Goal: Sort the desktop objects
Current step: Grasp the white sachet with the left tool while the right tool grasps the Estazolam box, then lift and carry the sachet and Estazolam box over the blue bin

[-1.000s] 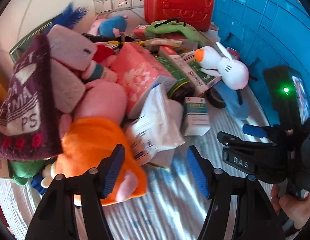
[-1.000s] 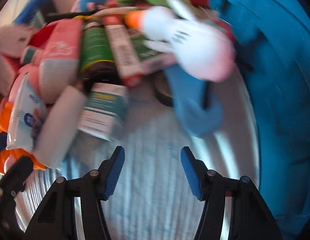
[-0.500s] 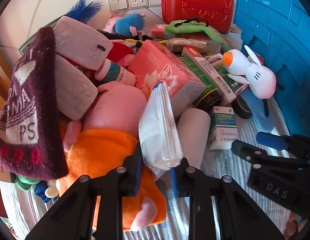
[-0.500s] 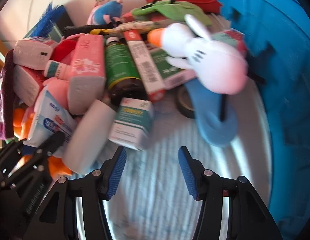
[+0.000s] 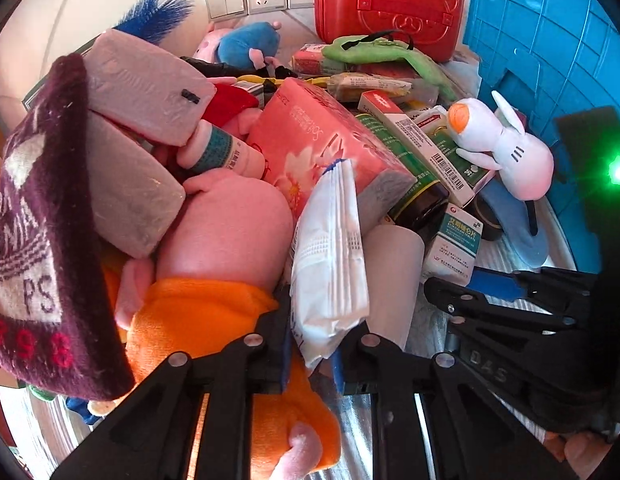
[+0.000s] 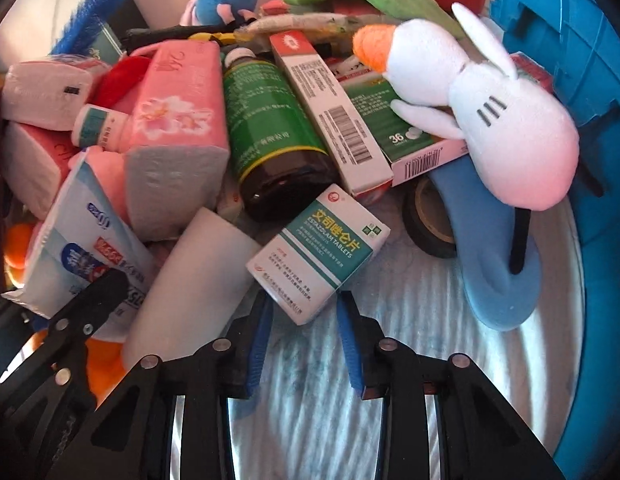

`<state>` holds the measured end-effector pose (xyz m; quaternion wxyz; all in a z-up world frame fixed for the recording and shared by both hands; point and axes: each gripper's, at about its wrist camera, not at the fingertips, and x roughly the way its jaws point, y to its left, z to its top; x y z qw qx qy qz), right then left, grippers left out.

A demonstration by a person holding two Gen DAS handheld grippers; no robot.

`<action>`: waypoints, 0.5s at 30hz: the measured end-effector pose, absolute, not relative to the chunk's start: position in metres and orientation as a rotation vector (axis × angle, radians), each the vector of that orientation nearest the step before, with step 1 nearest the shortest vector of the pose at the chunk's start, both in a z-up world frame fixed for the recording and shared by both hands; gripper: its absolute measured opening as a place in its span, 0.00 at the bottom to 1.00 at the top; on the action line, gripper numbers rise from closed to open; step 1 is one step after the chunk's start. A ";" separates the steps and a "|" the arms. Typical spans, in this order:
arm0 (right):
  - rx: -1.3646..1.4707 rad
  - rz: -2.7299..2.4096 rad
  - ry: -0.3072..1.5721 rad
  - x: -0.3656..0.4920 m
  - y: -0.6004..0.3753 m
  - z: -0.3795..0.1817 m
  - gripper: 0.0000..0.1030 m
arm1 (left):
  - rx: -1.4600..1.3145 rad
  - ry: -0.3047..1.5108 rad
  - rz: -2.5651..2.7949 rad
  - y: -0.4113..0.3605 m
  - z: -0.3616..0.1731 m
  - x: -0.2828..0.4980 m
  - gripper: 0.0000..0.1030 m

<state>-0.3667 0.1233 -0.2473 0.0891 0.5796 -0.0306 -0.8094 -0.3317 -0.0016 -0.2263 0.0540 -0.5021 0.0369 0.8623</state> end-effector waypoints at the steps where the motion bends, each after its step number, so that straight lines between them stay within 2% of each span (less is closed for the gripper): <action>1: 1.721 -2.419 -0.111 -0.365 0.126 -0.243 0.55 | -1.523 0.107 2.619 -0.002 -0.226 -0.331 0.15; 3: 1.702 -2.450 -0.154 -0.364 0.131 -0.236 0.68 | -1.518 0.110 2.620 -0.001 -0.228 -0.332 0.15; 9: 1.689 -2.503 -0.192 -0.385 0.130 -0.234 0.69 | -1.514 0.114 2.625 0.001 -0.230 -0.340 0.15; 11: 1.710 -2.521 -0.191 -0.382 0.133 -0.238 0.62 | -1.519 0.117 2.622 0.001 -0.231 -0.344 0.15; 12: 1.756 -2.503 -0.162 -0.384 0.136 -0.245 0.44 | -1.522 0.118 2.619 0.001 -0.231 -0.345 0.15; 13: 1.821 -2.478 -0.143 -0.382 0.142 -0.254 0.36 | -1.524 0.111 2.615 0.000 -0.230 -0.345 0.15; 15: 1.829 -2.488 -0.138 -0.376 0.148 -0.255 0.36 | -1.521 0.094 2.611 -0.002 -0.230 -0.344 0.14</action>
